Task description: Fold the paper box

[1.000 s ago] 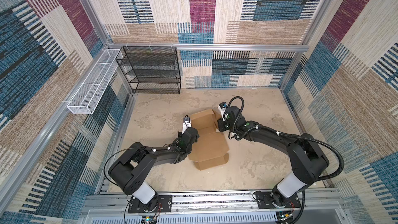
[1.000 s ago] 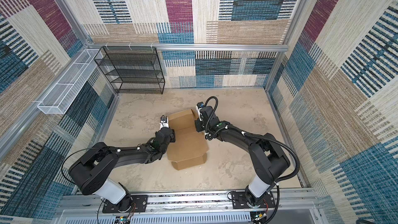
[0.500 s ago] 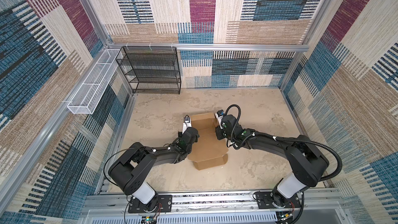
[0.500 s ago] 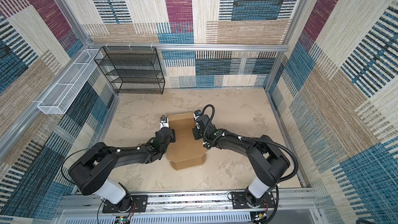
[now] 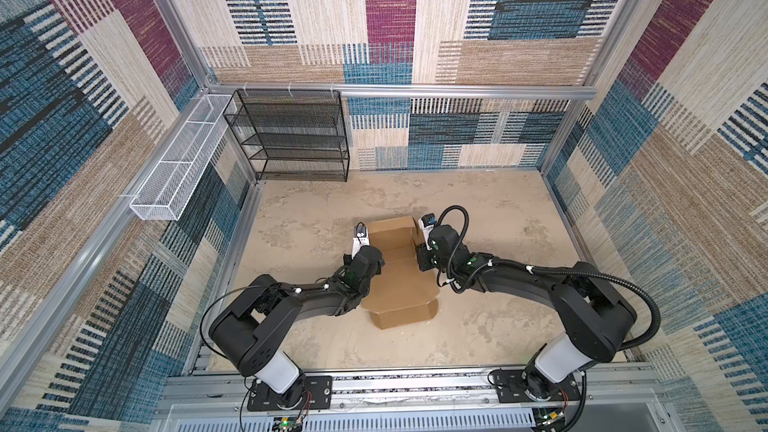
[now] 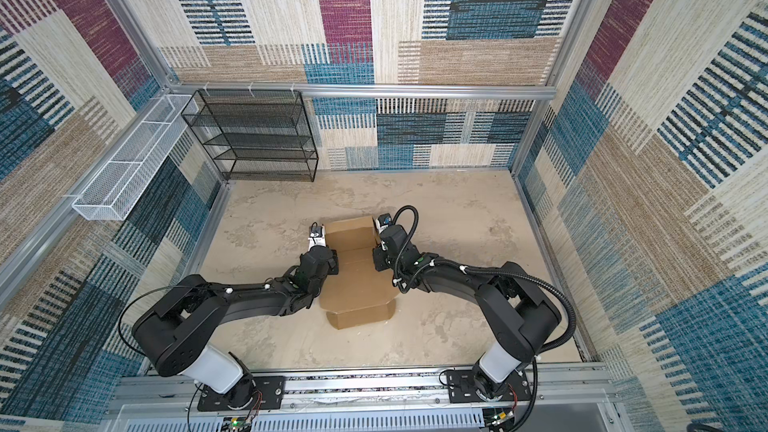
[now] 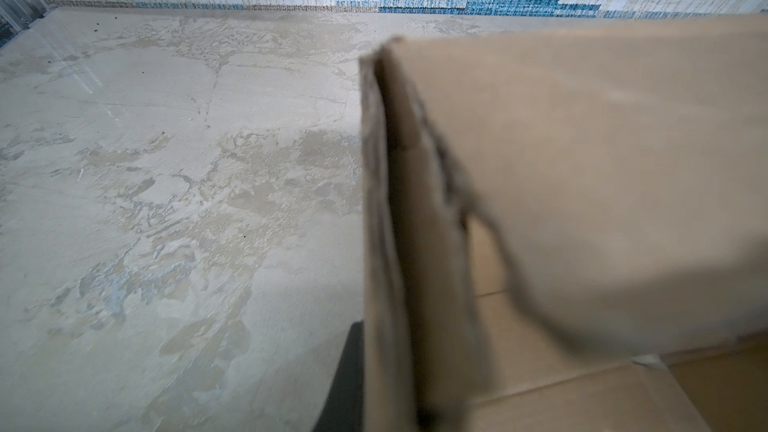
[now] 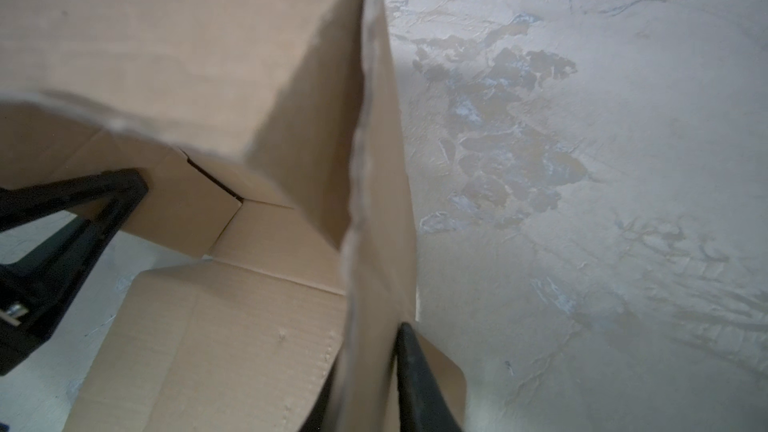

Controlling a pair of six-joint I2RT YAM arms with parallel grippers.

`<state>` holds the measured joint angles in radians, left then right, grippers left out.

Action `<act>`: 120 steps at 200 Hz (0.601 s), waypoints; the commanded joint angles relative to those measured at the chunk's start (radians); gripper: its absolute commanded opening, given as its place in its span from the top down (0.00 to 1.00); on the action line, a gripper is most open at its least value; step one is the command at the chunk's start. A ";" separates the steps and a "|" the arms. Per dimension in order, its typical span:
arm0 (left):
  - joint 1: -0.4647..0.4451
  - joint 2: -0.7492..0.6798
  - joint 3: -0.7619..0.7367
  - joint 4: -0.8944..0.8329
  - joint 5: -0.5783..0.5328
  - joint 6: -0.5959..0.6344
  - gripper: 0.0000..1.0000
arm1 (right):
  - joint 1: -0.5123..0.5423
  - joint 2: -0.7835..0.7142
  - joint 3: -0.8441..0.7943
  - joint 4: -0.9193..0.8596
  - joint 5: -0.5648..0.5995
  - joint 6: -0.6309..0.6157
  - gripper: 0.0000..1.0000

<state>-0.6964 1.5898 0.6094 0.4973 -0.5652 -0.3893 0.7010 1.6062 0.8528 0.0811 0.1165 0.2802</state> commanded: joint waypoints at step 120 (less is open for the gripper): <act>0.000 -0.002 -0.010 -0.040 0.018 0.017 1.00 | 0.002 -0.010 0.008 -0.007 0.017 0.021 0.65</act>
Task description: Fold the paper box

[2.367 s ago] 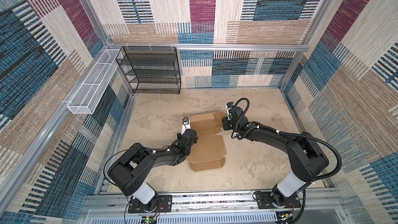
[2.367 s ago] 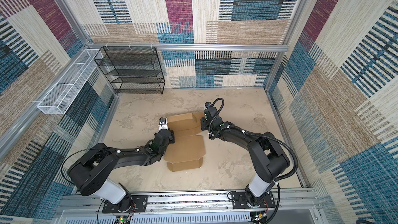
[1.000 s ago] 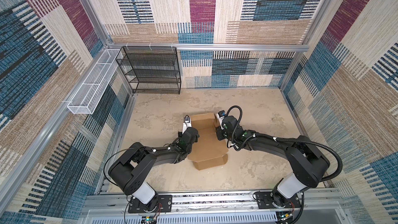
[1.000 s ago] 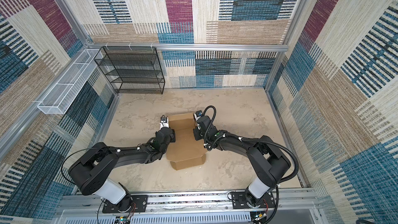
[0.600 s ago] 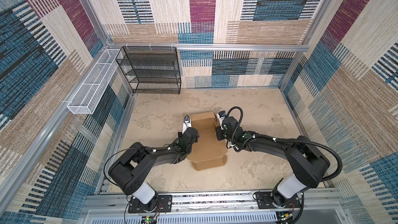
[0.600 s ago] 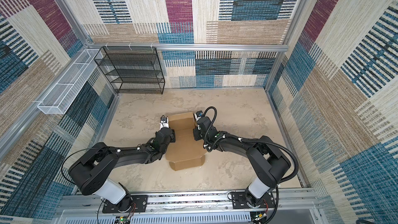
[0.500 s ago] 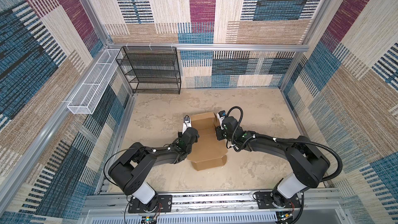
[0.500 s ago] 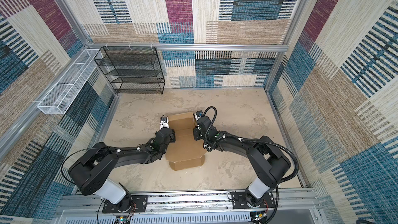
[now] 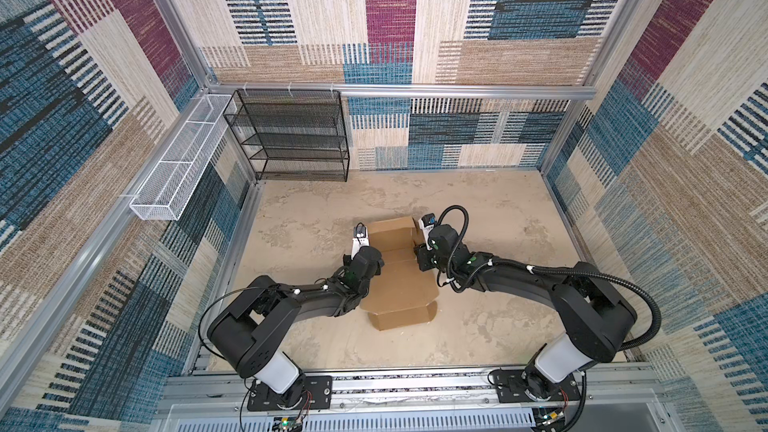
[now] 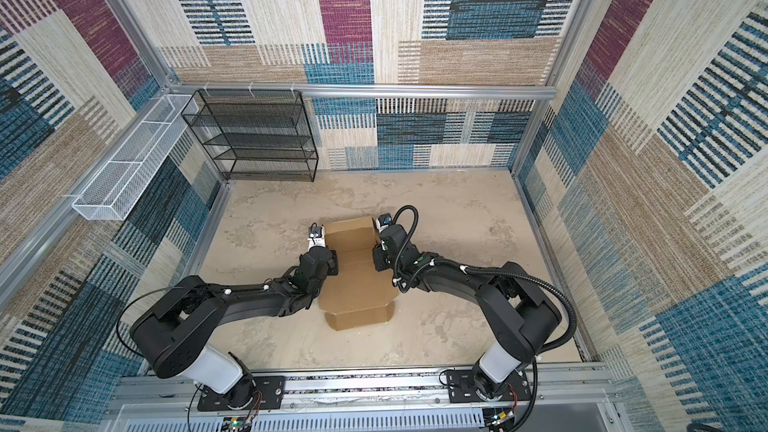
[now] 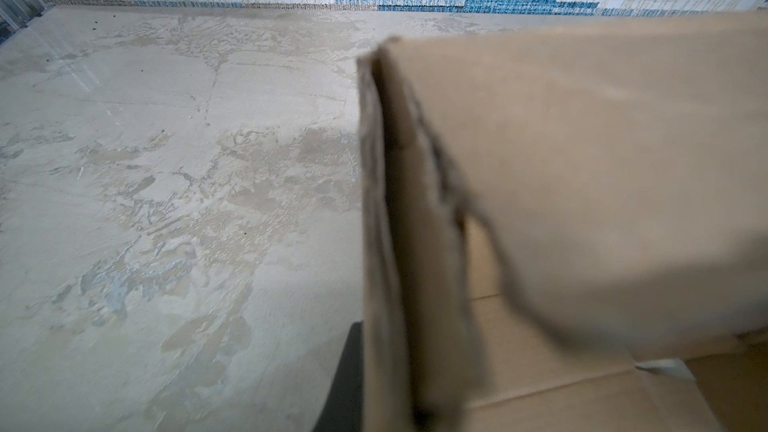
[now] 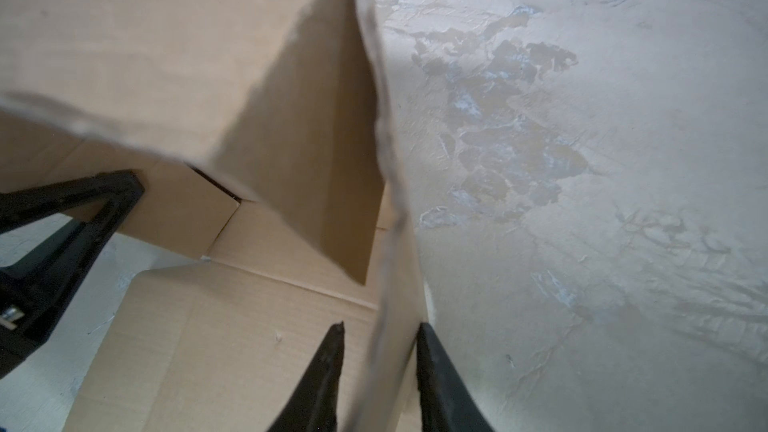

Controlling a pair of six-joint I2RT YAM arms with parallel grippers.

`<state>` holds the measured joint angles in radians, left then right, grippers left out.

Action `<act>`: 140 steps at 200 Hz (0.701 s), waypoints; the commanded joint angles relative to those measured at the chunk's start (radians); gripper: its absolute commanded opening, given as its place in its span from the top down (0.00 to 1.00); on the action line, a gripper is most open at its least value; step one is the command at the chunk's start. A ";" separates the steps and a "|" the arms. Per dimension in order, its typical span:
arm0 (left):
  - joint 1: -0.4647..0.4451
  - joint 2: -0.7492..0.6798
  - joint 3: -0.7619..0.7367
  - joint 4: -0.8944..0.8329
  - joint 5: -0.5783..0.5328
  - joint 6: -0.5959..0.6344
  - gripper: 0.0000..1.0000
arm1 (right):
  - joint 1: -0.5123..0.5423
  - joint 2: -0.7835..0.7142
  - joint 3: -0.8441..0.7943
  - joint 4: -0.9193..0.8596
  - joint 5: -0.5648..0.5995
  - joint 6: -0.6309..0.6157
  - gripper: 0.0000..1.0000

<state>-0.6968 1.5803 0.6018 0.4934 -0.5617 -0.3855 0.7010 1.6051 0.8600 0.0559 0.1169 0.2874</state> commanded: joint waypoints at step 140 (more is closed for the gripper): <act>-0.001 0.009 0.007 -0.039 0.007 0.025 1.00 | 0.002 -0.030 -0.014 0.012 0.032 0.027 0.47</act>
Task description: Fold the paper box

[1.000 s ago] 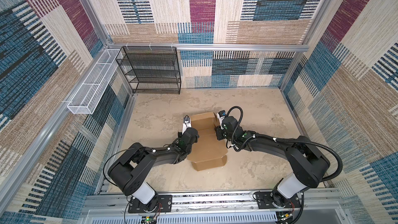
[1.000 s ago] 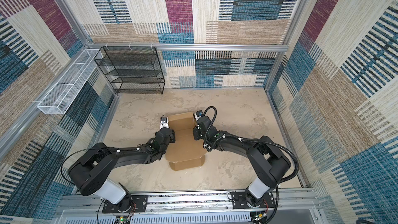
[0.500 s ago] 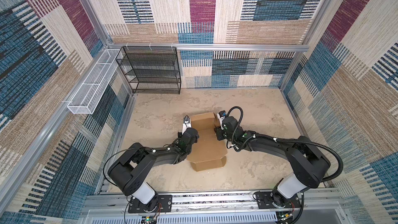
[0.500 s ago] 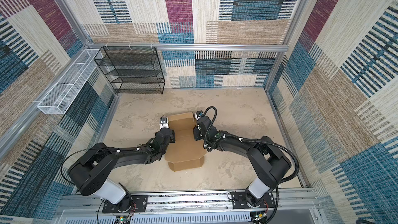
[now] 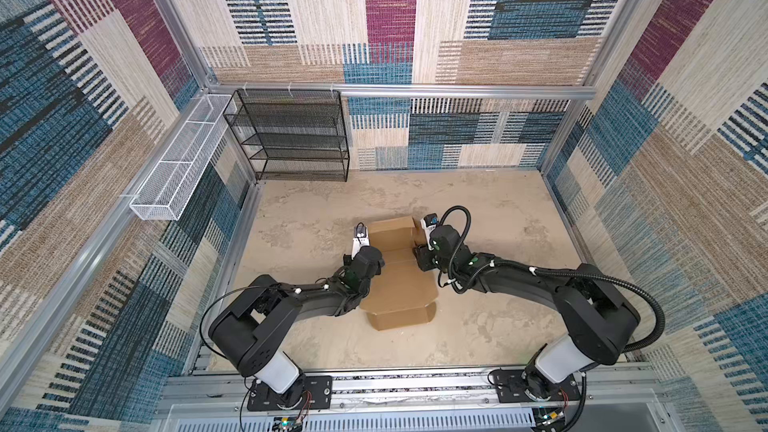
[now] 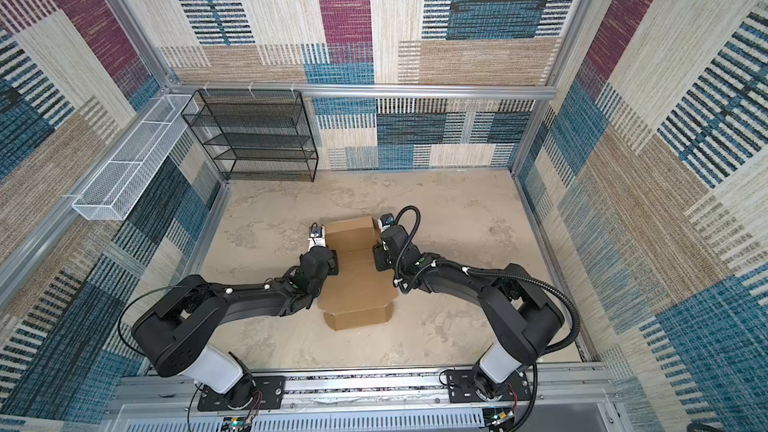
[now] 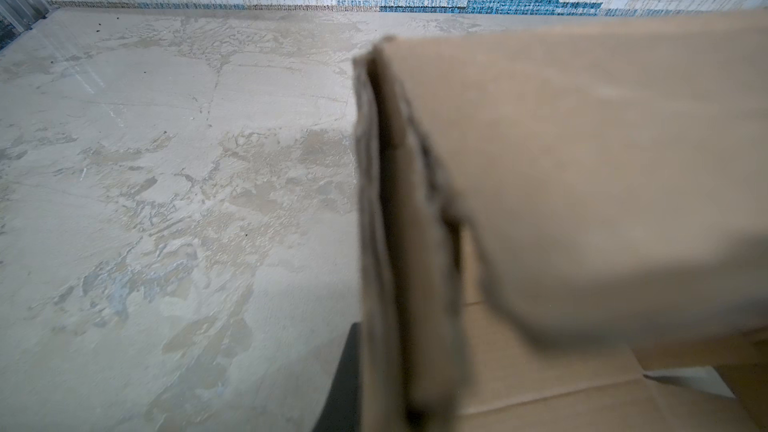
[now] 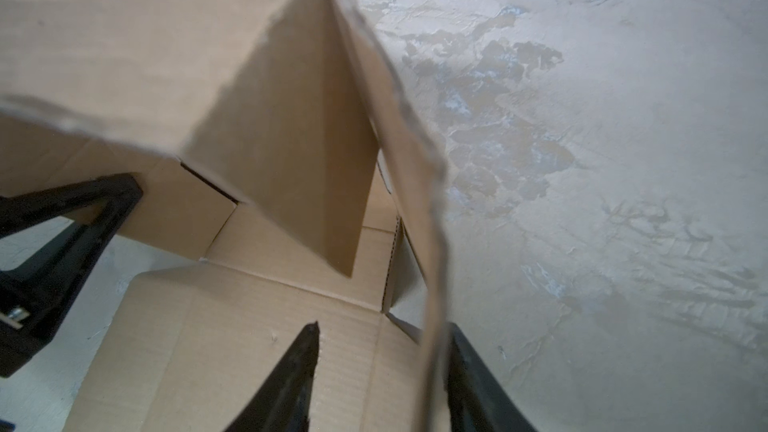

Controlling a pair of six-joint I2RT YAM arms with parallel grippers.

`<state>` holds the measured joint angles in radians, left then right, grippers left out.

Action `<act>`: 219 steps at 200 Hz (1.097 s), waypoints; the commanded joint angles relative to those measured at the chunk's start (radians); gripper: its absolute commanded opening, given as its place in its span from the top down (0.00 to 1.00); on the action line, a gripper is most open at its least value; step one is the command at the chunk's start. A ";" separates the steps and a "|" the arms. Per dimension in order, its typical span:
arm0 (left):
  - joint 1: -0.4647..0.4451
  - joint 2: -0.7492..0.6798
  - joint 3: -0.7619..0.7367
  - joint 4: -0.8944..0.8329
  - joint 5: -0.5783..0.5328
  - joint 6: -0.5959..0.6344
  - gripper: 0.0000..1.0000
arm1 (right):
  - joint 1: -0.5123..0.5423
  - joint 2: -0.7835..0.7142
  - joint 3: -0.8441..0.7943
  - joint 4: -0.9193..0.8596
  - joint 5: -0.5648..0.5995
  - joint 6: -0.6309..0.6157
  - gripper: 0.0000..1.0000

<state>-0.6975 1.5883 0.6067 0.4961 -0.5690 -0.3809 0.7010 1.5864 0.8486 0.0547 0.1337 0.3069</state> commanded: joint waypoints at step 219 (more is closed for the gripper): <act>0.000 0.016 0.014 -0.050 0.020 0.025 1.00 | -0.063 -0.431 -0.160 -0.137 0.056 0.009 0.33</act>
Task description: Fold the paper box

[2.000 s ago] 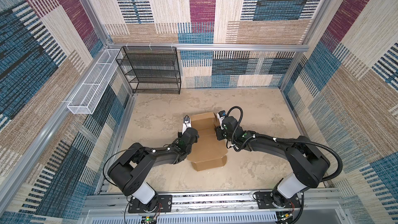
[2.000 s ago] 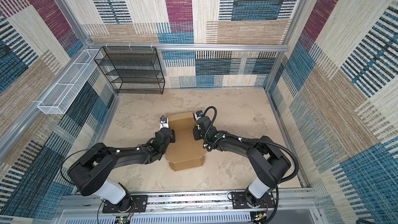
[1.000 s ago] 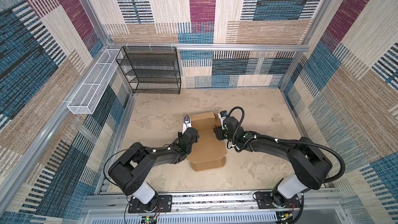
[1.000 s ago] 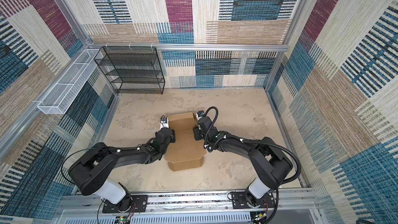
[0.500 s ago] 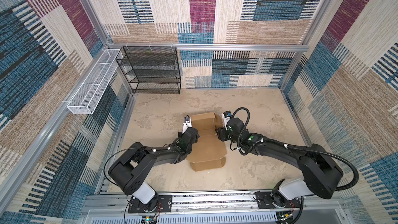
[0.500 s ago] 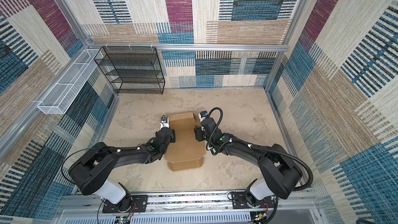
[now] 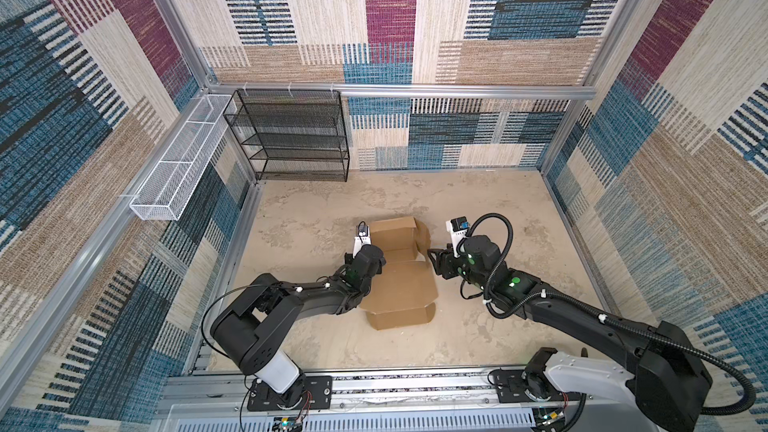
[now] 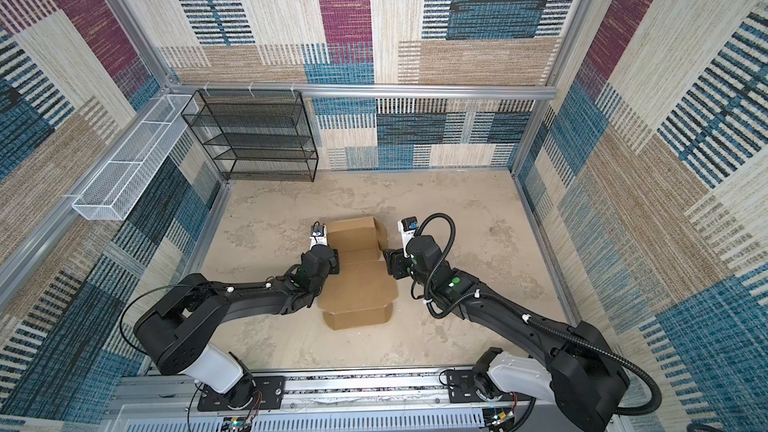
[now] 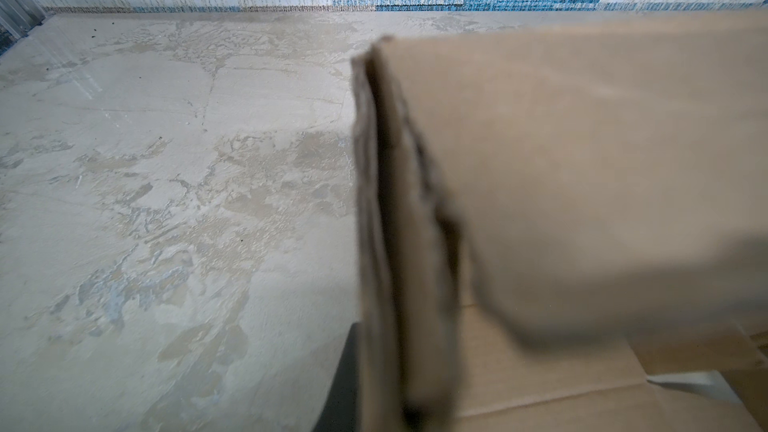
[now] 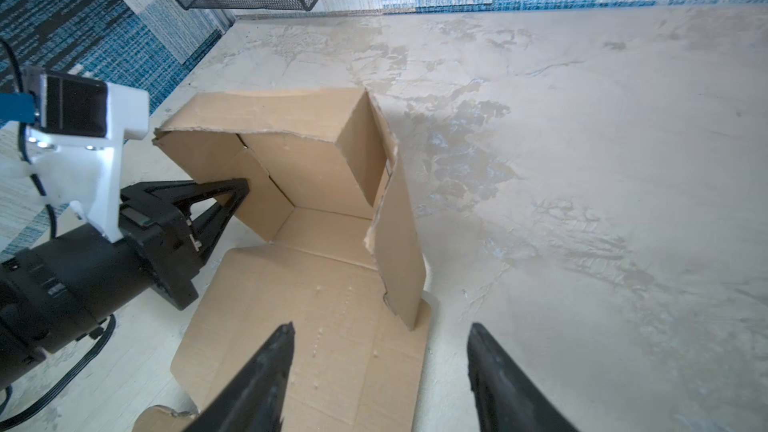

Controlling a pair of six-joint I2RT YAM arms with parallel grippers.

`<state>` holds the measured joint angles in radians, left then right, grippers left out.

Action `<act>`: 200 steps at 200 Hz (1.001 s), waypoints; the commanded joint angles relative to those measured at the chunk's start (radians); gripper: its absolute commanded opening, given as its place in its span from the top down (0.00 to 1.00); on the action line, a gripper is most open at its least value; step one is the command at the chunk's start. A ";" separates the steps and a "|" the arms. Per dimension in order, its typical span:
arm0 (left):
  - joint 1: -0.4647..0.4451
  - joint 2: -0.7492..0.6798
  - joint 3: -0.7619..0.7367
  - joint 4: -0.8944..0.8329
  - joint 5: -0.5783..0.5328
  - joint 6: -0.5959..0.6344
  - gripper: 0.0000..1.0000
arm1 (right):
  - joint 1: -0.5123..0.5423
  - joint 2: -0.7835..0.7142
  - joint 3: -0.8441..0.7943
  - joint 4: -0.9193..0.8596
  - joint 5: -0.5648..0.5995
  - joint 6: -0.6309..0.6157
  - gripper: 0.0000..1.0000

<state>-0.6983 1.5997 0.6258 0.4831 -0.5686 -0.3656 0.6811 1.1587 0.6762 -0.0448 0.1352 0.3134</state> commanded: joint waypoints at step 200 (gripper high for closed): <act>-0.004 0.008 -0.019 -0.014 0.012 0.037 1.00 | -0.149 0.303 0.103 0.169 -0.221 -0.173 0.41</act>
<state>-0.7013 1.6024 0.6113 0.5129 -0.5720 -0.3439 0.5282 1.4586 0.7727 0.0700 -0.0189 0.1680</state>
